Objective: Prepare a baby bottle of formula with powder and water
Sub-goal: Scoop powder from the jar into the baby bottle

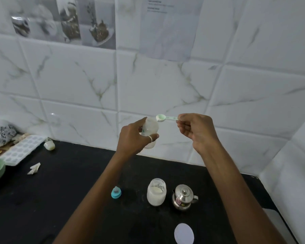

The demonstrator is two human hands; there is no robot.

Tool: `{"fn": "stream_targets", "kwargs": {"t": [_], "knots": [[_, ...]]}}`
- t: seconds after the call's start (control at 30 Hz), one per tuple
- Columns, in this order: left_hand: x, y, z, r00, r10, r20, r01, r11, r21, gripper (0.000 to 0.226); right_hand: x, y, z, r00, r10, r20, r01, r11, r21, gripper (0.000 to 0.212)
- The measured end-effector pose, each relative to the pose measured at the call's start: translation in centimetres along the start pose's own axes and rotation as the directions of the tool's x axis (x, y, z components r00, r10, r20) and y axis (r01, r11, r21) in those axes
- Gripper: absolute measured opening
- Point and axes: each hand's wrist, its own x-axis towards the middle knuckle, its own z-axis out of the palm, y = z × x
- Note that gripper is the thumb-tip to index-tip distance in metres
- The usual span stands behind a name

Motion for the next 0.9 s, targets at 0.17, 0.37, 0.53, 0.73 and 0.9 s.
{"fn": "stream_targets", "kwargs": {"t": [0.17, 0.37, 0.53, 0.73, 0.9], "knots": [[0.3, 1.5, -0.3, 1.0, 0.005, -0.013, -0.005, 0.998, -0.059, 0.072, -0.5, -1.5, 0.0, 0.999, -0.051, 0.009, 0.051, 0.999, 0.002, 0.009], [0.6, 2.0, -0.5, 1.0, 0.003, -0.014, -0.004, 0.998, -0.059, 0.071, -0.7, -2.5, 0.2, 0.985, -0.173, 0.027, 0.173, 0.985, -0.01, 0.01], [0.6, 2.2, -0.6, 1.0, 0.003, -0.003, -0.003, 0.999, -0.044, 0.072, -0.9, -2.3, 0.7, 0.949, -0.311, 0.05, 0.315, 0.938, -0.144, 0.013], [0.6, 2.0, -0.4, 1.0, -0.005, 0.006, 0.005, 0.999, -0.039, 0.075, -1.4, -1.6, 1.1, 0.865, -0.496, 0.074, 0.486, 0.792, -0.368, 0.009], [0.8, 2.1, -0.3, 1.0, -0.005, 0.009, 0.006, 0.999, -0.033, 0.071, -1.4, -0.9, 1.4, 0.778, -0.613, 0.138, 0.595, 0.647, -0.477, 0.009]]}}
